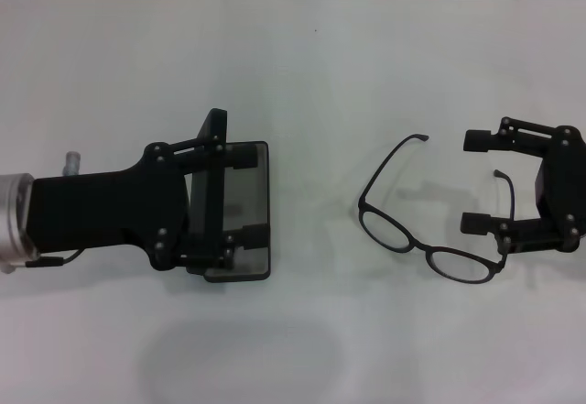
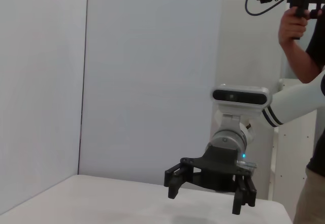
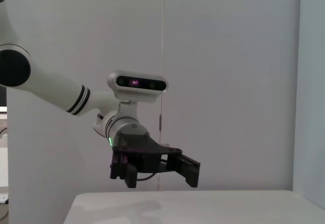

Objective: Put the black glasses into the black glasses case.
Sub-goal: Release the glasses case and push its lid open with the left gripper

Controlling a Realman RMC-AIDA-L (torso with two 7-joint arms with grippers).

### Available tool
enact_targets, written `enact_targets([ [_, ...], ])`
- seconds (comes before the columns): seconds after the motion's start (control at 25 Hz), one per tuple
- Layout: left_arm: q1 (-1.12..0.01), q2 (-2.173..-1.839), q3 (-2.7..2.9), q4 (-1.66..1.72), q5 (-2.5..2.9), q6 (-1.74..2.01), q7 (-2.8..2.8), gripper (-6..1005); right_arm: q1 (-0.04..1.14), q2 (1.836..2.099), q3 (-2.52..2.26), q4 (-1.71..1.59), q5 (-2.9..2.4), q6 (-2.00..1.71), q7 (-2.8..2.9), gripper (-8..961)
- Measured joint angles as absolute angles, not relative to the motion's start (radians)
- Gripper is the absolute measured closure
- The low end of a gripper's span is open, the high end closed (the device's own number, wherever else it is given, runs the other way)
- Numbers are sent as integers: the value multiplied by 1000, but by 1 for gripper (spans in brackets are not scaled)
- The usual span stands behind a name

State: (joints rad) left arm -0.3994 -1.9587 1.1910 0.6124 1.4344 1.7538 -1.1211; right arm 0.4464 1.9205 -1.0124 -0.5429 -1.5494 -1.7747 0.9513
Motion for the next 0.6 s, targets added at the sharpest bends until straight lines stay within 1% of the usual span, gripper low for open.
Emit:
enact_targets([
  [0.4, -404, -1961, 1190, 614, 1434, 1747, -1148, 140, 436, 1922, -1012, -543, -1549, -1775, 950, 83],
  [0.6, -402, -1968, 1160, 630, 1434, 1738, -1224, 149, 433, 1922, -1012, -543, -1549, -1775, 950, 83],
])
